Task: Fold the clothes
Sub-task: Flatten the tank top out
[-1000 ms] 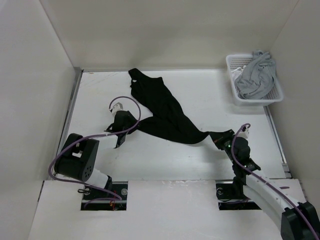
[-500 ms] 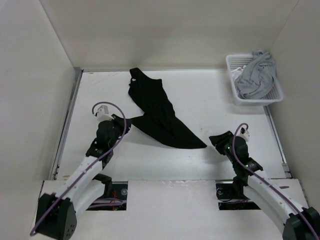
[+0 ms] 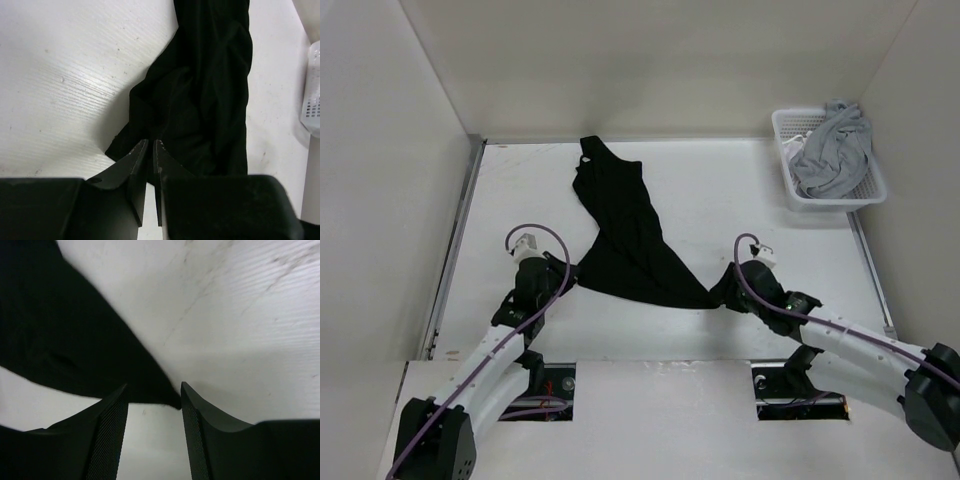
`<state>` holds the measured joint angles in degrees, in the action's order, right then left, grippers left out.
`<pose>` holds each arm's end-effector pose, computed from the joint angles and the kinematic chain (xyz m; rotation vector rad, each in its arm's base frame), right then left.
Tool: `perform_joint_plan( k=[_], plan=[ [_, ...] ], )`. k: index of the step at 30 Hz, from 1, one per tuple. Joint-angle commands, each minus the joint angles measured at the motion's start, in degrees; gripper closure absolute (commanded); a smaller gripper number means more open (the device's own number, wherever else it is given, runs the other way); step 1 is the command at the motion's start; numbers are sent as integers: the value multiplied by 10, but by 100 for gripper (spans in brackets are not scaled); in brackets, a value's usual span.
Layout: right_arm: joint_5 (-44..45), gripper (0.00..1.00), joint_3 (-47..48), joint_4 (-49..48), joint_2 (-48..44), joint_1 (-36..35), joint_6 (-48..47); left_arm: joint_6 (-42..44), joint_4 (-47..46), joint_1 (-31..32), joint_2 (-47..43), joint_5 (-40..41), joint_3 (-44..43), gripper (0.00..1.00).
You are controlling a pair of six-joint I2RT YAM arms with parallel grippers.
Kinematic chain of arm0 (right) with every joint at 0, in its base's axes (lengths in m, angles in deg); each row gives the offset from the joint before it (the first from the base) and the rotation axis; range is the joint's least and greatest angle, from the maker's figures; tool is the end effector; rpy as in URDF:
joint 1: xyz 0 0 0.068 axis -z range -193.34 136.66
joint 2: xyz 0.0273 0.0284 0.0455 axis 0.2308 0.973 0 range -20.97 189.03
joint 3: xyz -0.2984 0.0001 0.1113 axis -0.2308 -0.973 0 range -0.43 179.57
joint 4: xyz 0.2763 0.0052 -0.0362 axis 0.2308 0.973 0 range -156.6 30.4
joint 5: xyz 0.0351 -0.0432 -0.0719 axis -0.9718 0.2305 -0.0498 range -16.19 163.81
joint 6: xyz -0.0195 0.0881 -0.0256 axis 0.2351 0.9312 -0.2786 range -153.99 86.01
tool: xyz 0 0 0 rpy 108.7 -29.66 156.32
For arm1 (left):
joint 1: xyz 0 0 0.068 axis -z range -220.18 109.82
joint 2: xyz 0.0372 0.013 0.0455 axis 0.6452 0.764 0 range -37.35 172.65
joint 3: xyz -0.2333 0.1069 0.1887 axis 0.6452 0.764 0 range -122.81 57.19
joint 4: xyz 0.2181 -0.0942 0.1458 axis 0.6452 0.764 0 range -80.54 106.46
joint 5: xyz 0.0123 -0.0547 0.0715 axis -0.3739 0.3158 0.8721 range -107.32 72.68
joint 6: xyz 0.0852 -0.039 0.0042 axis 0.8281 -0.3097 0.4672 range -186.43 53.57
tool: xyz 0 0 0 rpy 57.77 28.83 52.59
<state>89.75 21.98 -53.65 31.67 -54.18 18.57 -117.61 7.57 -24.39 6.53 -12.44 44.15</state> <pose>0.1682 0.1147 0.1736 0.3801 2.3134 0.5123 0.1860 -0.0452 0.1689 -0.6997 2.0170 -0.6184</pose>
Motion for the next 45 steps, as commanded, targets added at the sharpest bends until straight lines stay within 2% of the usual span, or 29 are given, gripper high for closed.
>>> perform_joint_plan(
  k=[1,7,13,21,31,40,42,45],
  plan=[
    [-22,49,20,28,4,-7,-17,7,-19,-14,-14,-15,-2,91],
    [-59,56,14,17,23,32,-5,6,-22,-55,-16,-29,-23,92],
    [-102,64,-11,-35,37,41,5,7,-49,-59,17,-48,-30,92],
    [-101,66,-26,-45,36,63,25,5,-57,-63,24,-53,-32,92],
    [-144,69,-47,-94,49,75,27,1,-60,-70,38,-47,-43,92],
    [-150,79,-56,-107,58,74,34,-2,-66,-71,42,-47,-39,92],
    [-151,76,-59,-105,47,73,38,-2,-66,-72,43,-47,-38,92],
    [-148,61,-67,-101,27,73,46,-3,-70,-72,46,-49,-37,92]
  ],
)
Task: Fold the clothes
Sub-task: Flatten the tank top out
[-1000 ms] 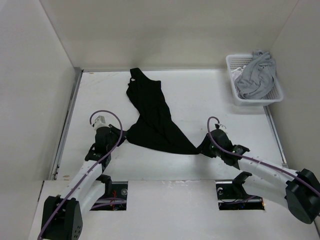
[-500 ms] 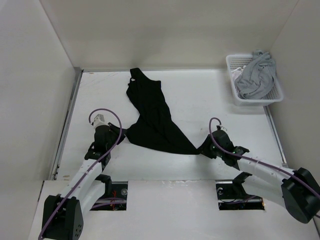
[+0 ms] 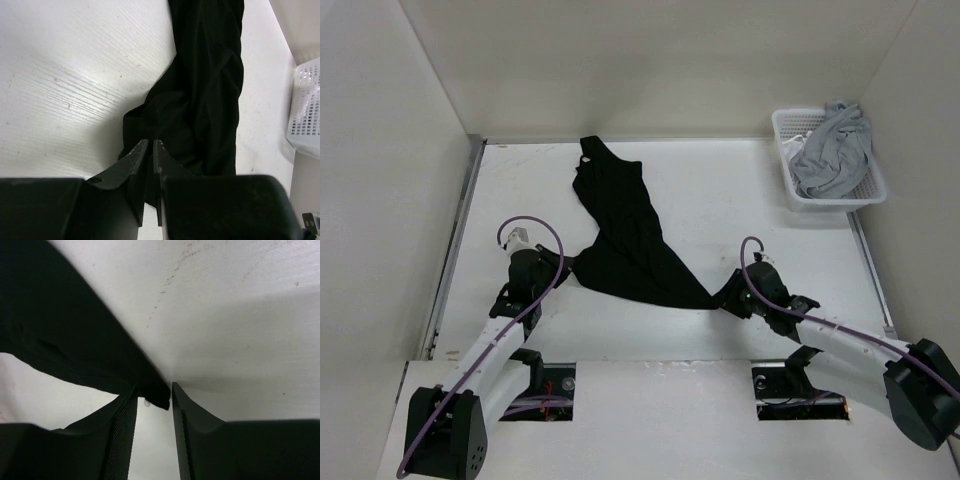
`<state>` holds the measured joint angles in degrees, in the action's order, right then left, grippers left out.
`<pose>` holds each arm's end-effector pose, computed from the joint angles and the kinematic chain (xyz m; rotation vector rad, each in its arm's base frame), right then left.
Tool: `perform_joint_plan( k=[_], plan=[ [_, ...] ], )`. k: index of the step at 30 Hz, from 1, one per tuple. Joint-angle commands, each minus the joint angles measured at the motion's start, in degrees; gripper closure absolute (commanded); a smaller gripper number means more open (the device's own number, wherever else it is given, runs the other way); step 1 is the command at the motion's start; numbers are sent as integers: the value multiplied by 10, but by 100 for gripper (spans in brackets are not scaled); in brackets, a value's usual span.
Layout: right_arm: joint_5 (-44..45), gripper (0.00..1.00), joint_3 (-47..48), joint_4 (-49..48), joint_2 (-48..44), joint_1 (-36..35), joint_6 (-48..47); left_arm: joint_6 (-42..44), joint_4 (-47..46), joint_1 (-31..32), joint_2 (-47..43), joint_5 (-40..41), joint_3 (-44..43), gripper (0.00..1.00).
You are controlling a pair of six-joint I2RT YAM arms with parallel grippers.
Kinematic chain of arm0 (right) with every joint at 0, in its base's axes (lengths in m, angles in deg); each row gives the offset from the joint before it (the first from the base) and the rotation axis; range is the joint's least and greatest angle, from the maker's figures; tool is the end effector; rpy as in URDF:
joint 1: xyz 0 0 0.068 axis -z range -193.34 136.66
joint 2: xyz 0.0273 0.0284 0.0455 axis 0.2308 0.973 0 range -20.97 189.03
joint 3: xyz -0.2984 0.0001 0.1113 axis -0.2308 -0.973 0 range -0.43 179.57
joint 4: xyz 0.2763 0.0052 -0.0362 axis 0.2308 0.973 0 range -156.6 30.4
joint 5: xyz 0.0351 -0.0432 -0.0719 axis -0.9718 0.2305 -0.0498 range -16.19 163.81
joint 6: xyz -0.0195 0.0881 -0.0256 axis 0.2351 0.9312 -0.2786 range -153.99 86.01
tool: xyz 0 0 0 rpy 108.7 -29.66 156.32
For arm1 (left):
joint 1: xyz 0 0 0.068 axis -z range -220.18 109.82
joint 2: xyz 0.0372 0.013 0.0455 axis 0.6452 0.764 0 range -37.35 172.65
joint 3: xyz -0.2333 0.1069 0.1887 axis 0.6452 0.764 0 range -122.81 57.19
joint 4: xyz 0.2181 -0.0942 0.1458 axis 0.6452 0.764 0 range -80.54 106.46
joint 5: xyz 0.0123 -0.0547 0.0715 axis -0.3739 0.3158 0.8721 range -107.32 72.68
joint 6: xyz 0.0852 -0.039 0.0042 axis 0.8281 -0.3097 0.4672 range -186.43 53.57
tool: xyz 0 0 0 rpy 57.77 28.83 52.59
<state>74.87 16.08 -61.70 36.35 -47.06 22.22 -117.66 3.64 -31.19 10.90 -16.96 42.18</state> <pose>0.1683 0.1105 0.1350 0.4953 2.4428 0.7002 0.2044 -0.0318 0.1783 -0.7648 1.9691 -0.6383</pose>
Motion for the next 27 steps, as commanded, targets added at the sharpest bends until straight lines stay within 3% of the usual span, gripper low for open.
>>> perform_joint_plan(
  k=[1,12,19,23,27],
  plan=[
    [0,61,-11,-20,-25,2,11,-4,-31,-4,4,-4,-19,92],
    [-4,79,-12,-34,-15,4,11,-7,-41,0,13,-4,-20,92],
    [1,100,4,-29,-69,1,14,-19,-41,-4,10,-4,-37,94],
    [32,100,89,38,-169,-12,0,-44,-31,8,-16,-1,-103,98],
    [109,100,271,134,-226,-39,-63,-63,34,16,-76,23,-244,99]
  ],
)
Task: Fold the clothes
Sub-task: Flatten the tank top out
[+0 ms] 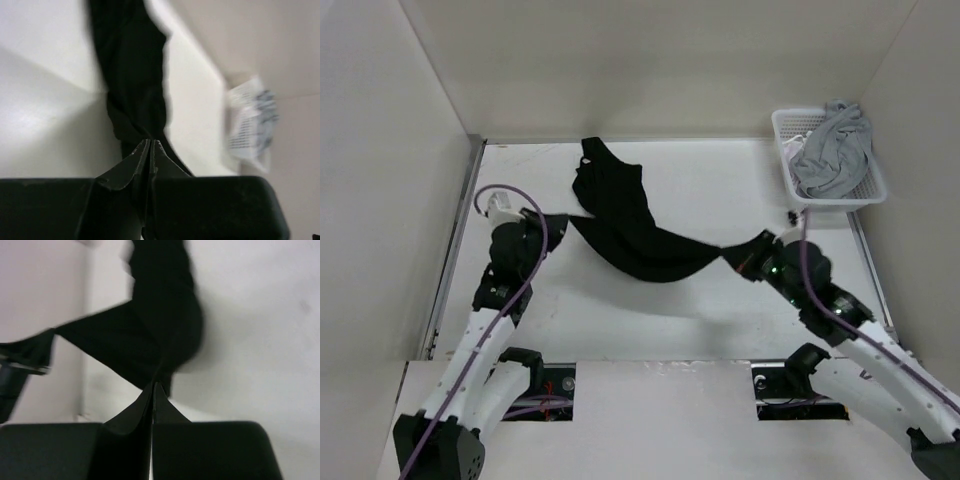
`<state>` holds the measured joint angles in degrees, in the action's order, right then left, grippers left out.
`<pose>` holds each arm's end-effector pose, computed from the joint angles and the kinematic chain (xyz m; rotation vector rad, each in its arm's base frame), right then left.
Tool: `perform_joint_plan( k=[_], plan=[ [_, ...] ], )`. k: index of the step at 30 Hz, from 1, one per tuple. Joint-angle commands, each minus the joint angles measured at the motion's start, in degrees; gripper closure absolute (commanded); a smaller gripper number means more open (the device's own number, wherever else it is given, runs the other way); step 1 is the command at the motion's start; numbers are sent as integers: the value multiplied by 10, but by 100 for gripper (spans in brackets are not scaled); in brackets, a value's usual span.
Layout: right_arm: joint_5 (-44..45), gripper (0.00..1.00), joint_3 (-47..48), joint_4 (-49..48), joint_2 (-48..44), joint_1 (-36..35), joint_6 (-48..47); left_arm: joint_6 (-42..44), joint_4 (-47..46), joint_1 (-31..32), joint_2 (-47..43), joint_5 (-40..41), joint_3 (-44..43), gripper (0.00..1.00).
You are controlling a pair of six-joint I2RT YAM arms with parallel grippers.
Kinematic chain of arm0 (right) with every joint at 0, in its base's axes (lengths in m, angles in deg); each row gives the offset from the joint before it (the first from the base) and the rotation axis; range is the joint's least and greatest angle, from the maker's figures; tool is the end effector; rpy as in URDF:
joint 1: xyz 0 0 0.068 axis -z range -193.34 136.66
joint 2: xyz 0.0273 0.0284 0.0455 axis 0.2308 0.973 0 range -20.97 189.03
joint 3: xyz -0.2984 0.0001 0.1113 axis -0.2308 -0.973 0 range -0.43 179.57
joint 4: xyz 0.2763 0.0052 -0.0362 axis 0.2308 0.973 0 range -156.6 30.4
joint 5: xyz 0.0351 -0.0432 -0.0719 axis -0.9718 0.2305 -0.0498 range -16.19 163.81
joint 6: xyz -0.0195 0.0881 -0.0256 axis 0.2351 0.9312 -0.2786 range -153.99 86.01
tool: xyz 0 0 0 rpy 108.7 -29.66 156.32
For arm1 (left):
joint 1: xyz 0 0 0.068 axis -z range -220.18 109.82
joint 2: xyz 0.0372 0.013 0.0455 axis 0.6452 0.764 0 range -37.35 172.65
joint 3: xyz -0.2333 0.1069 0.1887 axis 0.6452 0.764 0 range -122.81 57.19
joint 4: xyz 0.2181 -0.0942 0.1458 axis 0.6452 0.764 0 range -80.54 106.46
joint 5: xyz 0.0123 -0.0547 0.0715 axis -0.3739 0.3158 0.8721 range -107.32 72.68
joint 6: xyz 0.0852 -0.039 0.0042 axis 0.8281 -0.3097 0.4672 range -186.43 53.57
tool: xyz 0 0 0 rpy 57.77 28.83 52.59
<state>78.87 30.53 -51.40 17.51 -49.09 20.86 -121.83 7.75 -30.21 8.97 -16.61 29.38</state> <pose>0.1597 0.1058 0.2709 0.4073 2.0500 0.9229 0.2226 -0.0381 0.2658 -0.7564 1.7841 -0.7670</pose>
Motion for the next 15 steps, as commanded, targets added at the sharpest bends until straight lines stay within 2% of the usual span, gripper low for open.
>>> perform_joint_plan(
  k=[1,4,10,13,15],
  plan=[
    [85,100,165,42,-39,-27,-65,-18,3,9,-64,31,-145,99],
    [164,100,317,60,-24,-66,-133,-9,22,15,-77,67,-255,99],
    [302,100,602,60,89,-174,-287,28,43,-4,-29,83,-499,100],
    [364,100,710,48,138,-247,-361,49,66,-12,-1,90,-598,100],
    [392,100,750,27,162,-296,-411,60,73,-14,12,91,-637,100]
  ],
)
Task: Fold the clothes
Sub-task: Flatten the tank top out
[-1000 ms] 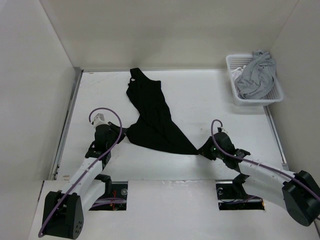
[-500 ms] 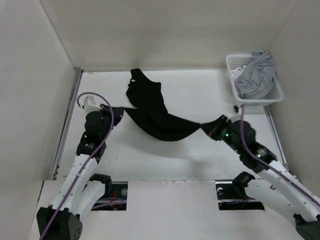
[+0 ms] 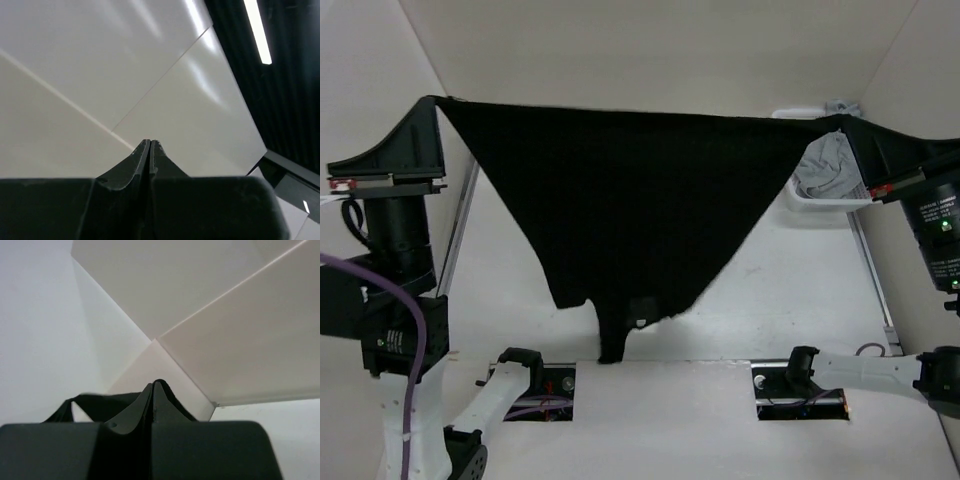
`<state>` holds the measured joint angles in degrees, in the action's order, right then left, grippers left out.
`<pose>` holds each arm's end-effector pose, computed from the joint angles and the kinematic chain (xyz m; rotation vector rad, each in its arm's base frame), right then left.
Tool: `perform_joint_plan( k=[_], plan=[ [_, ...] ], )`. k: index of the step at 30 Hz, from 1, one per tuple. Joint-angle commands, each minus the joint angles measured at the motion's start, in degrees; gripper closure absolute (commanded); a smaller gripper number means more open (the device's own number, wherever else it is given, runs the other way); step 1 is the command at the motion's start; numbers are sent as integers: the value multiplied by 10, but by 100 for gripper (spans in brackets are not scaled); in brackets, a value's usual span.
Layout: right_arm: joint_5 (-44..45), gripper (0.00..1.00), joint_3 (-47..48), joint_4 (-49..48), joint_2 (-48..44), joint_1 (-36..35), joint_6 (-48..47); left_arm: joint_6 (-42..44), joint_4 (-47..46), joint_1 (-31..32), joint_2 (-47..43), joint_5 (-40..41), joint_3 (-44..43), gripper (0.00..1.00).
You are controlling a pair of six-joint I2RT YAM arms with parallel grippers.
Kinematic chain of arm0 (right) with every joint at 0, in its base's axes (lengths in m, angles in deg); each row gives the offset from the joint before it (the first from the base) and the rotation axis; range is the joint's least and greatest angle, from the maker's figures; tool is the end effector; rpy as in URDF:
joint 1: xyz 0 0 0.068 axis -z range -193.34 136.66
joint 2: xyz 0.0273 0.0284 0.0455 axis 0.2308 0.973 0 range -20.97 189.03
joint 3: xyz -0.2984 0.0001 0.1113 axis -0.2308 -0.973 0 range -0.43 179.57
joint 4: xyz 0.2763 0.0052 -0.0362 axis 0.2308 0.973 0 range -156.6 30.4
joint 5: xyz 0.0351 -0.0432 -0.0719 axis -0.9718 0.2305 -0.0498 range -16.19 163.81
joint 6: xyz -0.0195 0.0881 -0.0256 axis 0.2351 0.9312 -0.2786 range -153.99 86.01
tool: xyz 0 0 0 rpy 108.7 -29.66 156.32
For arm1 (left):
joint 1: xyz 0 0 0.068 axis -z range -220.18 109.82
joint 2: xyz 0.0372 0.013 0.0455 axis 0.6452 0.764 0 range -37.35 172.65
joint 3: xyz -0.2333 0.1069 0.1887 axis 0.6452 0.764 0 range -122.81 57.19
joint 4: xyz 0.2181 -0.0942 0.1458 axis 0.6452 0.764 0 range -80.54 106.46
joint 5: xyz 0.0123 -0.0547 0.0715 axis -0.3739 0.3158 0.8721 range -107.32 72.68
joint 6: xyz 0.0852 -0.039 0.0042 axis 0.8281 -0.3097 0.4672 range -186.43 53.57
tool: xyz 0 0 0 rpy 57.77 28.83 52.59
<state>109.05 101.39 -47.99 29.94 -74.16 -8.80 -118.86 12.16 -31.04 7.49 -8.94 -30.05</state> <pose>0.0740 0.0324 0.6735 0.2480 1.1516 1.0261 0.0759 0.0002 0.6554 -0.4686 0.7953 -0.9368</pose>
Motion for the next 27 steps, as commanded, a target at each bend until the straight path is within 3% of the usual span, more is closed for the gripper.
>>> perform_joint_plan(
  k=[1,4,7,14,17,21,24,27],
  plan=[
    [110,100,53,-24,50,-65,-141,34,30,-8,31,17,-49,100],
    [132,100,51,-58,77,-71,-188,40,37,-9,39,22,-35,100],
    [100,100,4,-60,90,-13,-166,42,34,-10,45,30,27,100],
    [-175,100,-115,-73,171,258,25,14,-17,-46,150,32,170,100],
    [-249,100,-75,-86,248,323,51,-1,-22,-80,242,2,125,100],
    [-301,100,71,-54,348,378,75,-5,12,-98,358,-40,-34,100],
    [-316,100,178,-22,382,395,82,0,39,-104,394,-60,-138,100],
    [-330,100,252,12,392,399,85,0,42,-116,388,-76,-181,100]
  ],
)
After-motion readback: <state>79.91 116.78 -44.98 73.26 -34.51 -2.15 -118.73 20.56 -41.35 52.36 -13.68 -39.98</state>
